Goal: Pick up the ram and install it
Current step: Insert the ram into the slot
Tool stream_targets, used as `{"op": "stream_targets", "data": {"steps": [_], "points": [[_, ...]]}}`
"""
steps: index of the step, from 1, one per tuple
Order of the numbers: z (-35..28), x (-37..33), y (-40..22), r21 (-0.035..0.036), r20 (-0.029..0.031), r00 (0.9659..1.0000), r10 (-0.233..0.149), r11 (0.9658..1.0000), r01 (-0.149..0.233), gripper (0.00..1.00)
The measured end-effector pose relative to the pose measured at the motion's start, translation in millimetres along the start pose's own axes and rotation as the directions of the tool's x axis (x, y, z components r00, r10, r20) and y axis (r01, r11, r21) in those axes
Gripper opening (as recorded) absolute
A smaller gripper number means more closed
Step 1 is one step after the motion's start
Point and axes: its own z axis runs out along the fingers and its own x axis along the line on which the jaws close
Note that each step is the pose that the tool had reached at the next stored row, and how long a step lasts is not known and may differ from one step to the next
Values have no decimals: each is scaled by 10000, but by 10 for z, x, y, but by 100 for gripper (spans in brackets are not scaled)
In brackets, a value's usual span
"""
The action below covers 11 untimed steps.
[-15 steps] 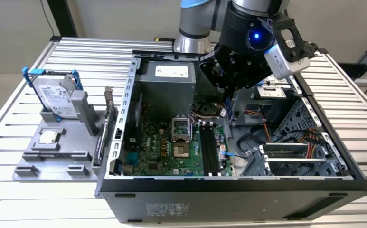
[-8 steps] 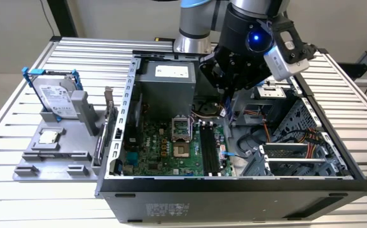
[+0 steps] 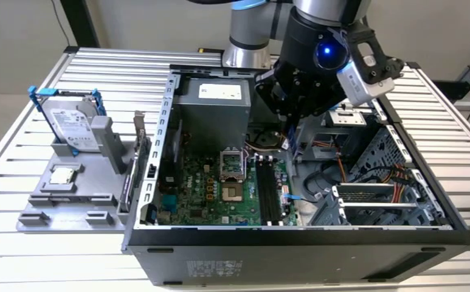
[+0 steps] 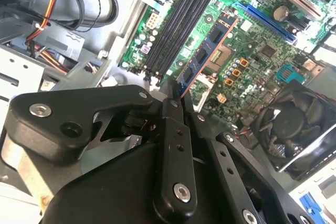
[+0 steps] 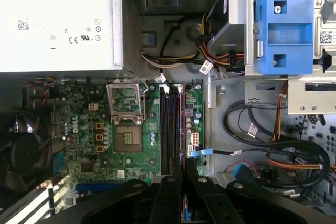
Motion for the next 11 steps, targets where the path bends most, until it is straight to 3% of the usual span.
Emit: {"op": "stream_targets", "data": {"steps": [11], "points": [[43, 0, 0, 5, 0, 10000, -1, 10000, 1, 0]]}}
